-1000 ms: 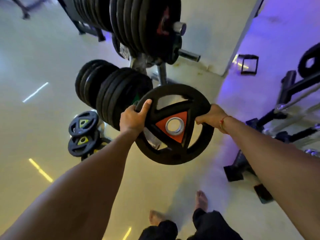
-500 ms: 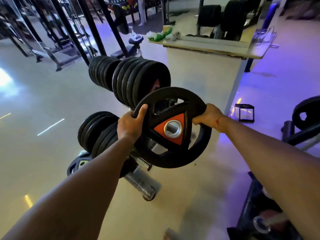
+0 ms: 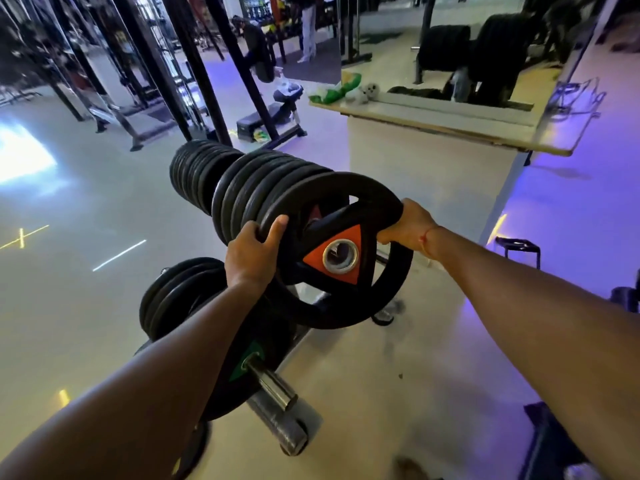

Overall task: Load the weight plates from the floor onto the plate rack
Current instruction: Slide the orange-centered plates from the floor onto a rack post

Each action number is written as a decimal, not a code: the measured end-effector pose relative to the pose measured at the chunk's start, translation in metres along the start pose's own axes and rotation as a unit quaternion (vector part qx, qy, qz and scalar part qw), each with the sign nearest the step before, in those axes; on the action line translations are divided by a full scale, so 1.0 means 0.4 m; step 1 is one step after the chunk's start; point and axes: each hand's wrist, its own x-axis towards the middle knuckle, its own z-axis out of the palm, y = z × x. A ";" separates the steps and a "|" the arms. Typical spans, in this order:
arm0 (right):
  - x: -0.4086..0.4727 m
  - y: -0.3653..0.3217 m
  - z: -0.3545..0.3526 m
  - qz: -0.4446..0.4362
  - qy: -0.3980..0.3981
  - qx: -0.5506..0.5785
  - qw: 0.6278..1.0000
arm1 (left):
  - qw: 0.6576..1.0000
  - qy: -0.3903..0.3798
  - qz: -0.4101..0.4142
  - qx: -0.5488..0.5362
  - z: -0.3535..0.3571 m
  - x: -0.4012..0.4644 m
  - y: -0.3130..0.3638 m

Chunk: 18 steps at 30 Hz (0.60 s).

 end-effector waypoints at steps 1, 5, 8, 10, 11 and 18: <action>0.027 -0.006 -0.006 -0.013 -0.009 -0.008 1.000 | 1.000 0.013 -0.001 0.004 0.011 0.009 0.006; 0.126 -0.011 -0.029 -0.048 -0.040 -0.032 0.998 | 0.999 0.039 -0.002 0.024 0.055 0.026 0.026; 0.186 -0.002 -0.035 -0.064 -0.065 -0.045 0.995 | 0.998 0.045 -0.009 0.029 0.087 0.028 0.026; 0.221 0.008 -0.029 -0.077 -0.086 -0.057 0.992 | 0.998 0.044 -0.029 0.033 0.107 0.022 0.020; 0.232 0.008 -0.025 -0.086 -0.097 -0.062 0.990 | 0.998 0.043 -0.041 0.033 0.115 0.015 0.016; 0.307 0.076 0.013 -0.082 -0.135 -0.081 0.984 | 0.995 0.041 -0.086 0.028 0.182 -0.032 -0.005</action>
